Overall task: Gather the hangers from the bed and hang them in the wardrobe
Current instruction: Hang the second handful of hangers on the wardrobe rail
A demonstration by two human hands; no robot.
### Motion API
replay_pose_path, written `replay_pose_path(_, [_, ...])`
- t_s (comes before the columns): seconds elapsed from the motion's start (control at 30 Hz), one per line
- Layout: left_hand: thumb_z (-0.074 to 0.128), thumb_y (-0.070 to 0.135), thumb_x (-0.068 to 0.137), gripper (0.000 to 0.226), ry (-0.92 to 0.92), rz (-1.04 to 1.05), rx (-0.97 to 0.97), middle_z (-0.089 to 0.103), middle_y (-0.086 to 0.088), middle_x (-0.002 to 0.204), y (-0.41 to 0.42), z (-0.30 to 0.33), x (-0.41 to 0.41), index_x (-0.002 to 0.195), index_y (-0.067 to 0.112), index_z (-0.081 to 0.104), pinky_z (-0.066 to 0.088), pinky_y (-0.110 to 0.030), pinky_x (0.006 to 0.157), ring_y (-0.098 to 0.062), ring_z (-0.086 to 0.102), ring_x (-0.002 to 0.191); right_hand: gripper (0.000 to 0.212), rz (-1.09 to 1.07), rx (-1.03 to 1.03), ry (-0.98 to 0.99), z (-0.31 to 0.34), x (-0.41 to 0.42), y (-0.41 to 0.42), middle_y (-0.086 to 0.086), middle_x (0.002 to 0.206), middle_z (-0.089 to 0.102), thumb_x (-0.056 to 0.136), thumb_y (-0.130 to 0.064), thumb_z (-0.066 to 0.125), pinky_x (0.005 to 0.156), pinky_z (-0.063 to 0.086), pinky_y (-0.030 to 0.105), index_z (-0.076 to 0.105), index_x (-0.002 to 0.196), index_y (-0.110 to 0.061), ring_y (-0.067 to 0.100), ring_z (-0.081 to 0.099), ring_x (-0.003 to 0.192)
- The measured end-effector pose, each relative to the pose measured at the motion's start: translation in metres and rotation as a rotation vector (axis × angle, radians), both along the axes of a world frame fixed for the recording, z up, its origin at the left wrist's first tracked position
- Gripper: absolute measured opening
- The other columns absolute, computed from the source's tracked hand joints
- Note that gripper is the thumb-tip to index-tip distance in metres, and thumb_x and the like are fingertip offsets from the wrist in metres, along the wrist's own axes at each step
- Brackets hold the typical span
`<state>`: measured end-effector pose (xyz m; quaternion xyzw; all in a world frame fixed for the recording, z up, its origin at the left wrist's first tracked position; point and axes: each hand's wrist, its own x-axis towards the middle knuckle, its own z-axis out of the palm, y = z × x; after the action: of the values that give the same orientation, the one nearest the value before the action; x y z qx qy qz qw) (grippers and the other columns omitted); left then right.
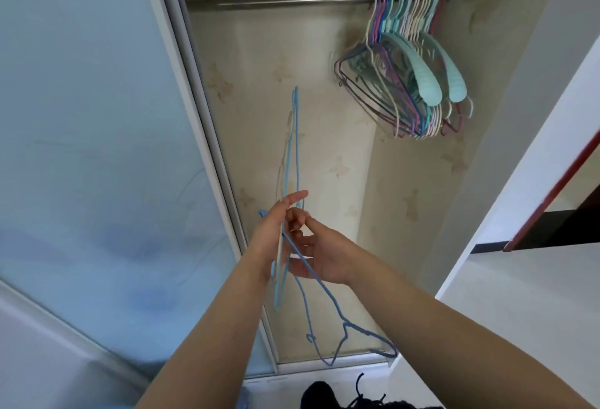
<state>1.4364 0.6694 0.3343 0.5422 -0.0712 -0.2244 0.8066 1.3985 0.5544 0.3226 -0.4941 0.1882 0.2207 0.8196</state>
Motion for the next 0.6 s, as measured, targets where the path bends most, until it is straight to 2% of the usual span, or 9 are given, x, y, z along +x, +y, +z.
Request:
replay_pose_path(0.1, [0.034,0.023,0.102,0.033,-0.042,0.039,0.048,0.048,0.002,0.071,0.000,0.003,-0.001,0.115,0.016,0.064,0.039,-0.021,0.054,-0.010,0.041,0.061,0.022,-0.127,0.100,0.047,-0.011,-0.006,0.006,0.007,0.072,0.045,0.100,-0.026,0.047,0.077,0.053,0.040,0.058,0.100,-0.007,0.021,0.054,0.059])
replay_pose_path(0.17, [0.033,0.019,0.103,0.032,-0.051,0.006,0.080,0.048,0.001,0.073,0.005,0.006,-0.004,0.117,0.016,0.061,0.040,-0.022,0.059,-0.010,0.044,0.063,0.021,-0.240,0.040,-0.004,-0.016,-0.009,0.009,0.006,0.068,0.042,0.100,-0.005,0.039,0.064,0.055,0.037,0.059,0.108,-0.005,0.017,0.047,0.049])
replay_pose_path(0.2, [0.034,0.018,0.103,0.031,-0.052,-0.024,0.097,0.050,0.000,0.073,0.009,0.006,-0.005,0.117,0.016,0.061,0.040,-0.023,0.061,-0.011,0.046,0.064,0.024,-0.296,0.019,-0.037,-0.017,-0.011,0.010,0.005,0.067,0.042,0.099,-0.001,0.036,0.055,0.052,0.032,0.058,0.108,-0.007,0.015,0.043,0.045])
replay_pose_path(0.27, [0.036,0.018,0.103,0.029,-0.057,-0.087,0.119,0.056,0.001,0.075,0.018,0.003,-0.006,0.116,0.016,0.062,0.043,-0.026,0.067,-0.012,0.051,0.068,0.023,-0.382,0.001,-0.103,-0.021,-0.012,0.005,0.001,0.061,0.038,0.102,-0.008,0.034,0.044,0.038,0.022,0.057,0.106,-0.011,0.010,0.032,0.041])
replay_pose_path(0.37, [0.037,0.018,0.102,0.030,0.004,-0.136,0.102,0.064,-0.004,0.084,0.025,0.001,-0.010,0.115,0.012,0.063,0.050,-0.035,0.074,-0.017,0.059,0.076,0.024,-0.463,-0.084,-0.211,-0.022,-0.012,-0.009,-0.003,0.054,0.029,0.105,-0.022,0.034,0.038,0.019,0.016,0.055,0.110,-0.013,0.007,0.020,0.041])
replay_pose_path(0.5, [0.038,0.012,0.100,0.031,0.092,-0.147,0.095,0.070,-0.009,0.113,0.026,0.000,-0.012,0.121,0.007,0.060,0.056,-0.041,0.084,-0.024,0.066,0.100,0.026,-0.503,-0.262,-0.339,-0.017,-0.015,-0.024,-0.005,0.053,0.033,0.104,-0.024,0.036,0.038,0.019,0.017,0.060,0.110,-0.018,0.008,0.023,0.040])
replay_pose_path(0.6, [0.043,0.005,0.096,0.032,0.107,-0.166,0.081,0.067,-0.010,0.121,0.027,-0.001,-0.014,0.124,0.004,0.059,0.056,-0.044,0.084,-0.029,0.065,0.108,0.027,-0.558,-0.368,-0.421,-0.016,-0.021,-0.030,-0.005,0.055,0.034,0.104,-0.023,0.035,0.038,0.023,0.019,0.061,0.112,-0.019,0.008,0.027,0.041])
